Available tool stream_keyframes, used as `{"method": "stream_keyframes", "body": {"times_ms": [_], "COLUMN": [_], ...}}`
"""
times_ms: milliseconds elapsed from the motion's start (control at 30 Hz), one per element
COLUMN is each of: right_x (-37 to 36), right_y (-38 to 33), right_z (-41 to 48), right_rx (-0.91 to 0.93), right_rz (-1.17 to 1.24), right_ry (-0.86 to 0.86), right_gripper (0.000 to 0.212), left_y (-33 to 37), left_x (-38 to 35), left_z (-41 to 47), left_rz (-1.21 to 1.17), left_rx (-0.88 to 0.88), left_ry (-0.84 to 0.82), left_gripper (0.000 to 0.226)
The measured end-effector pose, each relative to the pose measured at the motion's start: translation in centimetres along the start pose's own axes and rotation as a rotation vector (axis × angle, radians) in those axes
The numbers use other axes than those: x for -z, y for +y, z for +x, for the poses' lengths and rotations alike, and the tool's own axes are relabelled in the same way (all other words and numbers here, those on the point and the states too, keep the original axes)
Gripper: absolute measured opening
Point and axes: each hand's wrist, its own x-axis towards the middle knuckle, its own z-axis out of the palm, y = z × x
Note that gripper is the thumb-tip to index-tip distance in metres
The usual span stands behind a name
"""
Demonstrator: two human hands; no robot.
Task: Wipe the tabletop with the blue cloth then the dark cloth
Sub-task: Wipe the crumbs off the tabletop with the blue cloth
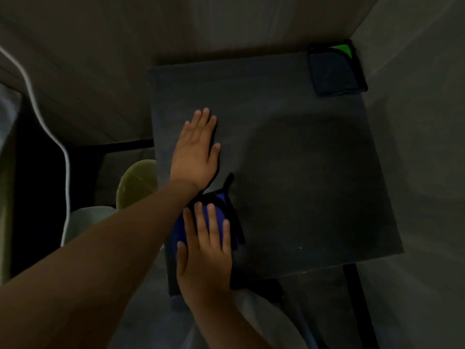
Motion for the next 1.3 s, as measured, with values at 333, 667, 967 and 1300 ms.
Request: {"method": "stream_keyframes", "body": {"times_ms": [333, 667, 967, 1300], "right_x": [-0.2, 0.4, 2.0, 4.5], "right_y": [-0.2, 2.0, 5.9, 10.9], "right_z": [0.4, 0.4, -1.7, -2.4], "right_rx": [0.197, 0.452, 0.534, 0.461], "right_rz": [-0.074, -0.151, -0.156, -0.220], "right_ry": [-0.076, -0.205, -0.217, -0.199], "right_gripper": [0.050, 0.063, 0.059, 0.062], "left_y": [-0.1, -0.4, 0.0, 1.8], "left_x": [0.1, 0.4, 1.8, 0.5], "left_z": [-0.1, 0.2, -8.0, -11.6], "left_rz": [0.007, -0.046, -0.107, 0.024], "left_rx": [-0.005, 0.001, 0.097, 0.192], "left_ry": [0.000, -0.048, -0.024, 0.000], "left_gripper": [0.056, 0.057, 0.050, 0.053]}}
